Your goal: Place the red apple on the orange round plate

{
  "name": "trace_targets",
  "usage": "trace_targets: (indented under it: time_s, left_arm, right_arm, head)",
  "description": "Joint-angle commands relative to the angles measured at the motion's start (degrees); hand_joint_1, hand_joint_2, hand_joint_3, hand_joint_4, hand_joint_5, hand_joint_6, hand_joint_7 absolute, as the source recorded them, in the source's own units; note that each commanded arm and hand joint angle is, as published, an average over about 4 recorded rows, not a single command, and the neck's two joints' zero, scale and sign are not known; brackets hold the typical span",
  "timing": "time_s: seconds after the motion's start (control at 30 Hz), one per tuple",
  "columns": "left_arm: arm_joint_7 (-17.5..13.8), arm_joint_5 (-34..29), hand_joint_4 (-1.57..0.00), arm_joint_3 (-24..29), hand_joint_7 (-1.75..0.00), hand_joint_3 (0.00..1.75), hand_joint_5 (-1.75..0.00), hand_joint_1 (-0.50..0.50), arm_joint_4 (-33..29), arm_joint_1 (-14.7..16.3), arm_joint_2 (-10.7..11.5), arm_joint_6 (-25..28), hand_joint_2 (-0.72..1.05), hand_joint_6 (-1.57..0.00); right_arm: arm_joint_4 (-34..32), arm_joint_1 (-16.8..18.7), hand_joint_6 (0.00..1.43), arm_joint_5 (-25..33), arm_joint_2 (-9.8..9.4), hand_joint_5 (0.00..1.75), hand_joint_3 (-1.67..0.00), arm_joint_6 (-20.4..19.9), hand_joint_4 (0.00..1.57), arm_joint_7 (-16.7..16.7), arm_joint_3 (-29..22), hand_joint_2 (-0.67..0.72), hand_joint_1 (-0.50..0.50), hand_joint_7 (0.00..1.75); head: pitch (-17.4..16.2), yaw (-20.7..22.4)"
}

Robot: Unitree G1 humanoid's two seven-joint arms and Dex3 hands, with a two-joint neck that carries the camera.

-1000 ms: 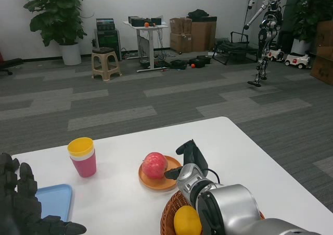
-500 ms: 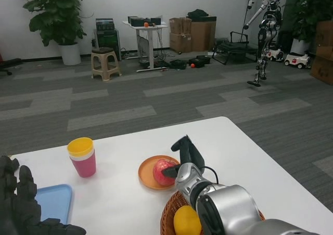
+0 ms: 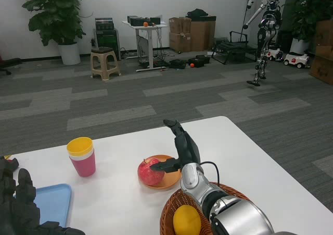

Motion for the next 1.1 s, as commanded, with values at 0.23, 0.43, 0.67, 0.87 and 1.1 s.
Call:
trace_targets:
  time_s: [0.23,0.43,0.67,0.87,1.1]
  left_arm:
    - [-0.03,-0.32,0.0,0.32,0.0,0.09,0.0,-0.5,0.01,-0.06,0.35,-0.29,-0.7,0.0]
    - [-0.03,-0.08,0.0,0.78,0.0,0.09,0.0,-0.5,-0.15,-0.04,0.35,-0.31,-0.72,0.0]
    - [-0.03,0.21,0.0,1.66,0.0,0.09,0.0,-0.5,-0.26,-0.04,0.4,-0.38,-0.7,0.0]
    - [-0.03,0.21,0.0,1.73,0.0,0.09,0.0,-0.5,-0.17,-0.39,0.72,-0.38,-0.68,0.0]
    - [-0.03,0.21,0.0,1.73,0.0,0.09,0.0,-0.5,-0.08,-0.48,0.79,-0.38,-0.68,0.0]
  right_arm:
    - [-11.98,7.28,0.0,5.68,-2.58,0.0,-0.24,-7.88,0.0,1.68,3.61,-0.1,-0.12,0.0]
    - [-20.42,12.29,0.0,14.75,-4.49,0.0,-0.22,-11.33,0.0,3.02,7.08,-0.1,-0.12,0.0]
    - [-34.96,20.99,0.0,28.46,-6.43,0.0,-0.24,-11.82,0.0,6.72,9.93,-0.03,-0.17,0.0]
    - [-42.54,24.66,0.0,32.51,-7.48,0.0,-0.24,-11.73,0.0,8.94,9.82,-0.03,-0.19,0.0]
    - [-43.07,23.89,0.0,32.46,-7.52,0.0,-0.22,-11.09,0.0,12.06,8.75,-0.05,-0.21,0.0]
  head:
    - [-0.02,-0.04]
    - [-0.02,-0.01]
    - [-0.06,0.57]
    - [0.5,0.49]
    - [0.96,1.08]
